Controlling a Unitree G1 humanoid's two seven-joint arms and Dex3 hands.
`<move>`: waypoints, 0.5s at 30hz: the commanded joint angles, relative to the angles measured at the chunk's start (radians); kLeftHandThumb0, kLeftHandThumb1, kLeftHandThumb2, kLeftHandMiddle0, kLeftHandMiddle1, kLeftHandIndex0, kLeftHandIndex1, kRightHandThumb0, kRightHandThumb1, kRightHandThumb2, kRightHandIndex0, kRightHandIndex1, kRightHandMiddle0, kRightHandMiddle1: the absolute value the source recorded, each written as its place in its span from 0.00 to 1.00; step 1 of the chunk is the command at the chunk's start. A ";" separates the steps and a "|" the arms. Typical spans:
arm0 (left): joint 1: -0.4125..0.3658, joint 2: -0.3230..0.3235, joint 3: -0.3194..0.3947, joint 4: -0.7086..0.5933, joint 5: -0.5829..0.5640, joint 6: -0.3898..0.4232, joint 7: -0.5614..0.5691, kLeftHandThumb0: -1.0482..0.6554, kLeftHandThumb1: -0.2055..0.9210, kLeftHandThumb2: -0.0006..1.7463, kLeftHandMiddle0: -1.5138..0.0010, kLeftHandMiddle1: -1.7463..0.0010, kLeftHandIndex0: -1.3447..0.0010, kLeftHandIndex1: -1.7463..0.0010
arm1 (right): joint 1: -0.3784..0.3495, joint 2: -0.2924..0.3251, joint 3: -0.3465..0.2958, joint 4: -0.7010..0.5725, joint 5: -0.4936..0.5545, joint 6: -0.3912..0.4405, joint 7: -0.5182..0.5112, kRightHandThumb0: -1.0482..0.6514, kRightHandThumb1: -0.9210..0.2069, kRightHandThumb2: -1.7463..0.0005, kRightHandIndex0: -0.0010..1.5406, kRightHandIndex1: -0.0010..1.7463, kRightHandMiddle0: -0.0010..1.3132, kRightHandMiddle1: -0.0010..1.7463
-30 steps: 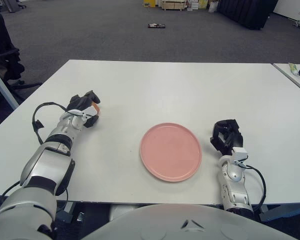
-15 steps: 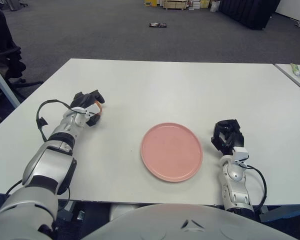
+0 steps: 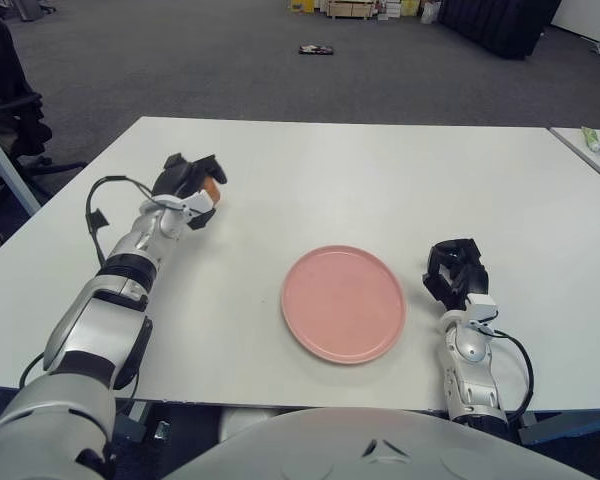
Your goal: Put the apple into the plate.
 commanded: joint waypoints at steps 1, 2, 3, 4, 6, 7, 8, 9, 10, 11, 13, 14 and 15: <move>-0.001 0.019 0.008 -0.085 0.015 0.012 -0.006 0.61 0.18 0.89 0.45 0.00 0.37 0.24 | 0.002 0.000 -0.002 0.040 0.001 0.030 -0.001 0.40 0.14 0.57 0.35 0.75 0.21 1.00; 0.005 0.019 0.009 -0.107 0.016 0.011 -0.007 0.61 0.18 0.88 0.45 0.00 0.37 0.23 | 0.001 0.000 -0.002 0.041 0.001 0.031 0.000 0.40 0.14 0.57 0.35 0.75 0.21 1.00; 0.010 0.018 0.010 -0.130 0.017 0.008 -0.009 0.61 0.18 0.88 0.45 0.00 0.37 0.23 | 0.000 0.001 -0.002 0.042 0.002 0.031 0.001 0.40 0.14 0.57 0.36 0.75 0.21 1.00; 0.015 0.018 0.011 -0.149 0.018 0.008 -0.011 0.61 0.18 0.89 0.45 0.00 0.38 0.22 | 0.000 0.001 -0.002 0.042 0.003 0.031 0.001 0.40 0.14 0.58 0.36 0.75 0.21 1.00; 0.023 0.014 0.013 -0.192 0.015 0.004 -0.020 0.61 0.19 0.89 0.45 0.00 0.39 0.21 | -0.002 0.001 -0.001 0.044 0.001 0.030 0.000 0.40 0.13 0.58 0.36 0.75 0.21 1.00; 0.028 0.012 0.015 -0.218 0.010 0.002 -0.031 0.61 0.19 0.89 0.45 0.00 0.40 0.21 | -0.002 0.001 0.000 0.045 -0.001 0.030 -0.001 0.40 0.13 0.58 0.36 0.75 0.21 1.00; 0.032 0.010 0.017 -0.237 0.006 0.002 -0.039 0.61 0.19 0.89 0.45 0.00 0.41 0.20 | -0.003 0.000 0.000 0.047 -0.002 0.029 -0.001 0.40 0.13 0.58 0.36 0.76 0.21 1.00; 0.039 0.007 0.021 -0.266 -0.001 0.003 -0.051 0.61 0.19 0.89 0.45 0.00 0.41 0.19 | -0.004 -0.001 0.001 0.048 -0.003 0.028 -0.001 0.40 0.14 0.58 0.36 0.76 0.21 1.00; 0.048 0.004 0.025 -0.295 -0.008 0.004 -0.063 0.61 0.20 0.89 0.45 0.00 0.42 0.19 | -0.005 -0.002 0.002 0.050 -0.004 0.027 0.000 0.40 0.14 0.57 0.36 0.76 0.22 1.00; 0.055 0.002 0.028 -0.315 -0.013 0.007 -0.071 0.61 0.20 0.89 0.45 0.00 0.43 0.18 | -0.005 -0.003 0.002 0.052 -0.005 0.027 0.000 0.40 0.14 0.57 0.36 0.76 0.22 1.00; 0.068 -0.003 0.034 -0.351 -0.021 0.010 -0.088 0.61 0.20 0.89 0.45 0.01 0.43 0.18 | -0.006 -0.004 0.002 0.054 -0.004 0.025 0.001 0.40 0.15 0.57 0.36 0.76 0.22 1.00; 0.073 -0.009 0.035 -0.378 -0.025 0.011 -0.101 0.61 0.20 0.89 0.45 0.01 0.43 0.18 | -0.007 -0.004 0.002 0.057 -0.004 0.024 0.002 0.40 0.15 0.56 0.36 0.76 0.22 1.00; 0.077 -0.014 0.037 -0.400 -0.027 0.013 -0.111 0.61 0.20 0.89 0.45 0.00 0.43 0.18 | -0.008 -0.004 0.002 0.058 -0.003 0.023 0.002 0.40 0.15 0.56 0.36 0.76 0.22 1.00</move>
